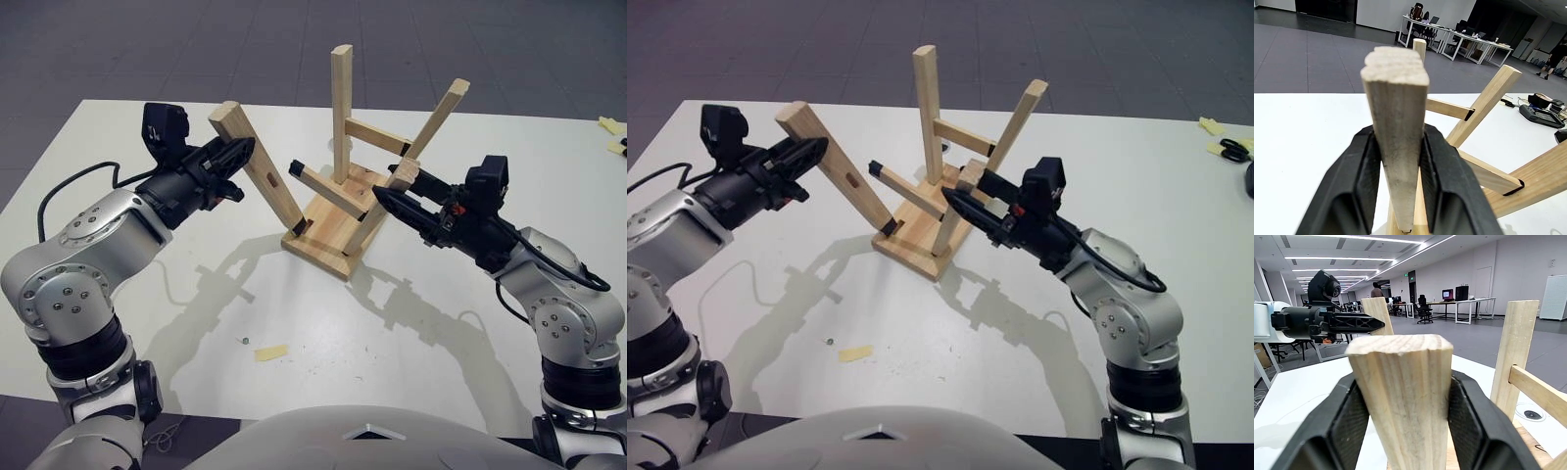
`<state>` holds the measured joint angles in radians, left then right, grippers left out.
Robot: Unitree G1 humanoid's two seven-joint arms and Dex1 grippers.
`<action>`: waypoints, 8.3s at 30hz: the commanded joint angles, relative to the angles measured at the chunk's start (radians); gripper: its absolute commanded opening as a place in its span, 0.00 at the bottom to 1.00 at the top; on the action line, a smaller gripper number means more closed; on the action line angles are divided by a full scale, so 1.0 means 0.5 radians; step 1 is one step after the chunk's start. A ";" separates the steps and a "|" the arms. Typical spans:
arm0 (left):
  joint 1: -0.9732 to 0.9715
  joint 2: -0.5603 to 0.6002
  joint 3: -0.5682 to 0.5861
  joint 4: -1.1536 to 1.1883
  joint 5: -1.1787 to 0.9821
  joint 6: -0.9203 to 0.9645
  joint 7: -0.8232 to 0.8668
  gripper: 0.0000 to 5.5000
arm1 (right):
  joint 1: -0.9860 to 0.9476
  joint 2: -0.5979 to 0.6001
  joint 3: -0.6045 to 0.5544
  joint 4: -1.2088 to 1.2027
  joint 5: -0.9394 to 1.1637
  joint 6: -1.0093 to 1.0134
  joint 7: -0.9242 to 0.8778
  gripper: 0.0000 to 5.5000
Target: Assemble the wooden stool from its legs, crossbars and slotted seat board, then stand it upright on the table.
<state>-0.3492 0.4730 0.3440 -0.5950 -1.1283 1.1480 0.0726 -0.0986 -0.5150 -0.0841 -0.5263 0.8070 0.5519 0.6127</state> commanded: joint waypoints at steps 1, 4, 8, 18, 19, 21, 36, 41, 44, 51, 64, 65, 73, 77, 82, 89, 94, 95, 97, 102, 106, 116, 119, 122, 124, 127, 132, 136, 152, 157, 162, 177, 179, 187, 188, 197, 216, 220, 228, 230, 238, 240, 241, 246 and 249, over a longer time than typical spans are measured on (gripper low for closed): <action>0.011 -0.045 -0.037 0.010 -0.029 -0.020 0.074 0.18 | 0.057 0.005 0.033 0.028 -0.037 0.059 -0.038 0.40; 0.013 -0.063 -0.072 0.023 0.021 -0.064 0.075 0.18 | 0.056 0.009 0.039 0.029 -0.038 0.058 -0.039 0.40; 0.001 -0.014 -0.107 0.055 0.105 -0.104 0.030 0.18 | 0.063 0.013 0.052 0.026 -0.039 0.052 -0.047 0.40; 0.088 0.028 -0.183 0.072 0.243 -0.173 -0.101 0.18 | 0.075 0.020 0.066 0.012 -0.027 0.043 -0.067 0.40; 0.091 0.020 -0.189 0.080 0.250 -0.183 -0.103 0.18 | 0.078 0.020 0.067 0.011 -0.026 0.043 -0.069 0.40; 0.094 0.009 -0.202 0.100 0.273 -0.208 -0.112 0.18 | 0.084 0.020 0.072 0.008 -0.027 0.040 -0.072 0.40; 0.009 0.029 -0.264 0.202 0.380 -0.297 -0.236 0.18 | 0.118 0.042 0.104 -0.011 -0.030 0.030 -0.099 0.40; 0.034 -0.014 -0.310 0.203 0.427 -0.318 -0.254 0.18 | 0.125 0.057 0.112 -0.017 -0.037 0.030 -0.105 0.40; 0.036 -0.011 -0.328 0.198 0.447 -0.326 -0.267 0.18 | 0.127 0.065 0.114 -0.022 -0.040 0.031 -0.111 0.40; 0.025 0.039 -0.421 0.128 0.543 -0.315 -0.306 0.18 | 0.136 0.080 0.119 -0.031 -0.047 0.023 -0.135 0.40; 0.053 0.019 -0.472 0.118 0.658 -0.333 -0.351 0.18 | 0.143 0.043 0.129 -0.030 -0.042 0.031 -0.087 0.40; 0.057 0.015 -0.474 0.119 0.662 -0.336 -0.353 0.18 | 0.144 0.037 0.134 -0.033 -0.038 0.037 -0.078 0.40; 0.070 0.011 -0.463 0.138 0.693 -0.346 -0.375 0.18 | 0.094 0.019 0.078 -0.012 0.046 0.084 -0.080 0.47; 0.070 0.004 -0.465 0.138 0.705 -0.350 -0.379 0.18 | 0.015 0.075 -0.047 0.032 0.245 0.166 -0.153 0.57; 0.058 0.017 -0.475 0.145 0.719 -0.369 -0.416 0.18 | -0.171 0.076 -0.343 0.111 1.074 0.348 -0.313 0.72; 0.027 0.075 -0.565 0.208 0.782 -0.434 -0.609 0.18 | -0.575 -0.002 -0.509 0.524 1.298 0.321 -0.537 0.92; -0.013 0.117 -0.667 0.236 0.825 -0.482 -0.796 0.18 | -0.819 -0.123 -0.311 0.894 0.760 0.256 -0.260 0.98; -0.024 0.122 -0.686 0.239 0.831 -0.497 -0.837 0.18 | -0.851 -0.143 -0.254 0.933 0.647 0.228 -0.173 0.98; -0.042 0.140 -0.723 0.241 0.841 -0.534 -0.919 0.18 | -0.900 -0.153 -0.167 0.965 0.485 0.182 -0.023 0.98; -0.077 0.146 -0.774 0.230 0.835 -0.584 -1.088 0.18 | -0.985 -0.080 -0.019 0.974 0.285 0.153 0.218 0.98; -0.087 0.114 -0.810 0.223 0.859 -0.590 -1.114 0.18 | -0.916 -0.014 0.068 0.927 0.226 0.196 0.302 0.98; -0.073 0.073 -0.817 0.259 0.916 -0.602 -1.058 0.18 | -0.623 0.079 0.334 0.973 -0.168 0.133 0.371 0.98; -0.075 0.061 -0.819 0.267 0.934 -0.605 -1.041 0.19 | -0.536 0.084 0.420 0.931 -0.310 0.077 0.368 0.98; -0.065 0.038 -0.810 0.283 0.957 -0.599 -1.005 0.19 | -0.466 0.117 0.441 0.879 -0.351 0.052 0.340 0.98; -0.057 0.020 -0.812 0.304 0.975 -0.603 -0.980 0.19 | -0.437 0.134 0.445 0.840 -0.350 0.057 0.317 0.98; -0.046 -0.005 -0.820 0.291 0.973 -0.597 -0.958 0.19 | -0.405 0.157 0.447 0.788 -0.348 0.063 0.290 0.98; -0.059 -0.031 -0.811 0.273 0.963 -0.577 -0.946 0.19 | -0.378 0.197 0.444 0.720 -0.352 0.073 0.258 0.98; -0.079 -0.030 -0.802 0.272 0.968 -0.587 -0.960 0.19 | -0.358 0.215 0.451 0.692 -0.347 0.079 0.253 0.98; -0.166 -0.080 -0.669 0.201 0.889 -0.565 -0.913 0.19 | -0.647 0.288 0.035 0.649 0.047 0.328 0.126 0.98; -0.204 -0.092 -0.647 0.205 0.893 -0.568 -0.891 0.18 | -0.593 0.269 0.172 0.645 -0.077 0.322 0.145 0.98; -0.221 -0.095 -0.661 0.201 0.892 -0.565 -0.886 0.18 | -0.488 0.233 0.354 0.786 -0.392 0.224 0.113 0.98; -0.224 -0.158 -0.640 0.224 0.958 -0.604 -0.836 0.18 | -0.454 0.290 0.362 0.876 -0.576 0.139 -0.045 0.98; -0.261 -0.272 -0.577 0.227 0.888 -0.614 -0.769 0.18 | -0.460 0.300 0.348 0.876 -0.566 0.138 -0.056 0.98; -0.338 -0.410 -0.354 0.312 0.742 -0.469 -0.504 0.19 | -0.487 0.381 0.147 0.803 -0.340 0.155 -0.048 0.98; -0.332 -0.392 -0.352 0.320 0.752 -0.460 -0.504 0.19 | -0.489 0.376 0.134 0.803 -0.334 0.160 -0.044 0.98; -0.262 -0.317 -0.458 0.261 0.805 -0.453 -0.598 0.19 | -0.518 0.373 0.110 0.775 -0.304 0.184 -0.022 0.98; -0.227 -0.350 -0.519 0.226 0.910 -0.482 -0.633 0.19 | -0.801 0.471 0.132 0.890 -0.321 0.203 -0.036 0.98; -0.227 -0.361 -0.517 0.228 0.925 -0.486 -0.636 0.19 | -0.827 0.481 0.234 0.984 -0.433 0.175 -0.005 0.98; -0.207 -0.328 -0.470 0.231 0.947 -0.489 -0.658 0.19 | -0.692 0.445 0.392 1.091 -0.682 0.047 -0.015 0.98; -0.193 -0.299 -0.438 0.243 0.954 -0.491 -0.665 0.19 | -0.676 0.460 0.402 1.053 -0.673 0.043 -0.008 0.98; -0.141 -0.233 -0.385 0.258 0.960 -0.492 -0.704 0.19 | -0.611 0.482 0.388 0.961 -0.671 0.045 -0.051 0.98; -0.128 -0.239 -0.391 0.246 0.962 -0.489 -0.705 0.19 | -0.586 0.469 0.388 0.945 -0.691 0.058 -0.078 0.98; -0.128 -0.245 -0.393 0.244 0.962 -0.488 -0.703 0.19 | -0.576 0.462 0.388 0.939 -0.698 0.055 -0.086 0.98; -0.121 -0.300 -0.421 0.229 0.963 -0.494 -0.685 0.19 | -0.641 0.572 0.112 0.887 -0.445 0.054 -0.162 0.98; -0.111 -0.306 -0.432 0.219 0.965 -0.494 -0.681 0.19 | -0.775 0.622 -0.094 0.760 -0.205 0.116 -0.244 0.98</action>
<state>-0.3949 0.3243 0.1244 -0.4574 -0.6509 0.9351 -0.2727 -0.4196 -0.2238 -0.0554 -0.0896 0.6190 0.5834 0.5251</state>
